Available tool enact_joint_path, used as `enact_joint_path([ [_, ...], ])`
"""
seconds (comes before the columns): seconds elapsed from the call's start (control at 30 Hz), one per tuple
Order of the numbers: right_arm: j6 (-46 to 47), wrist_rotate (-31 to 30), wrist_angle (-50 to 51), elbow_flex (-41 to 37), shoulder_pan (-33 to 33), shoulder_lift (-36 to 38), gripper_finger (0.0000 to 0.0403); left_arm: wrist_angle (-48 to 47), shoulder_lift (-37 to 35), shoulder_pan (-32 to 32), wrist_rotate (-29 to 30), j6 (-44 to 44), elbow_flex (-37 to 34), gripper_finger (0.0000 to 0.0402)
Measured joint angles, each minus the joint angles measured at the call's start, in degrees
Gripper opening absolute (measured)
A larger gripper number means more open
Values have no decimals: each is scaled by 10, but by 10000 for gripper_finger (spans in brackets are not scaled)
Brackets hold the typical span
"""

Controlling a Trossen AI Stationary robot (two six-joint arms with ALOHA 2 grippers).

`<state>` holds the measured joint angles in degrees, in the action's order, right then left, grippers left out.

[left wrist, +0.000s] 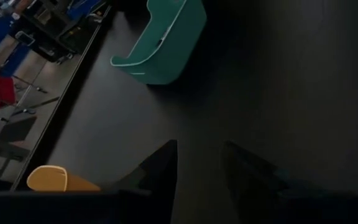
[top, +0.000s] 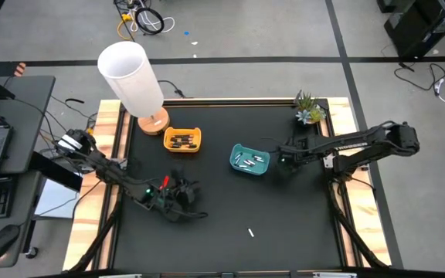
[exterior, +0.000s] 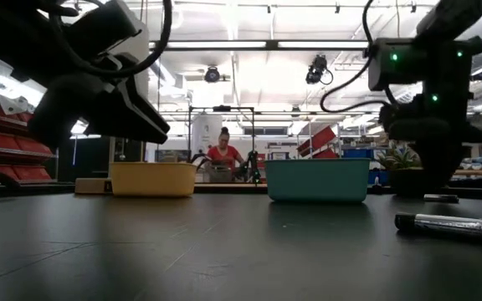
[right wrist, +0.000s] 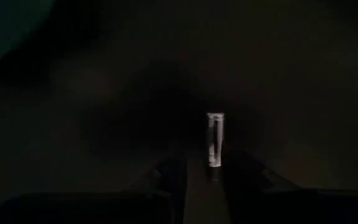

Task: Sort batteries
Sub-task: Put the top silver battery into the blue bin

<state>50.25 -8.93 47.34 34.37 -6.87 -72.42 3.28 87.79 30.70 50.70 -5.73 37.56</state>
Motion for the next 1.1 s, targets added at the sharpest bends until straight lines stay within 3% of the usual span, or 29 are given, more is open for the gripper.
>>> enact_joint_path([
  [0.33, -5, 16, -72, -64, -12, 3, 79, 0, 0, 6, 1, -17, 0, 142],
  [0.57, -23, 14, -67, -52, 7, 1, 14, 1, 0, 6, 1, -17, 0, 142],
  [0.8, -70, -14, -34, 65, 31, 1, 6, 0, 0, 6, 3, -18, 0, 142],
  [0.93, -126, -22, -113, 143, 58, 3, 5, 1, 0, 6, 3, -18, 0, 142],
  [1.1, -177, -42, -197, 158, 71, -21, 25, 21, 0, 6, -3, -20, 0, 142],
])
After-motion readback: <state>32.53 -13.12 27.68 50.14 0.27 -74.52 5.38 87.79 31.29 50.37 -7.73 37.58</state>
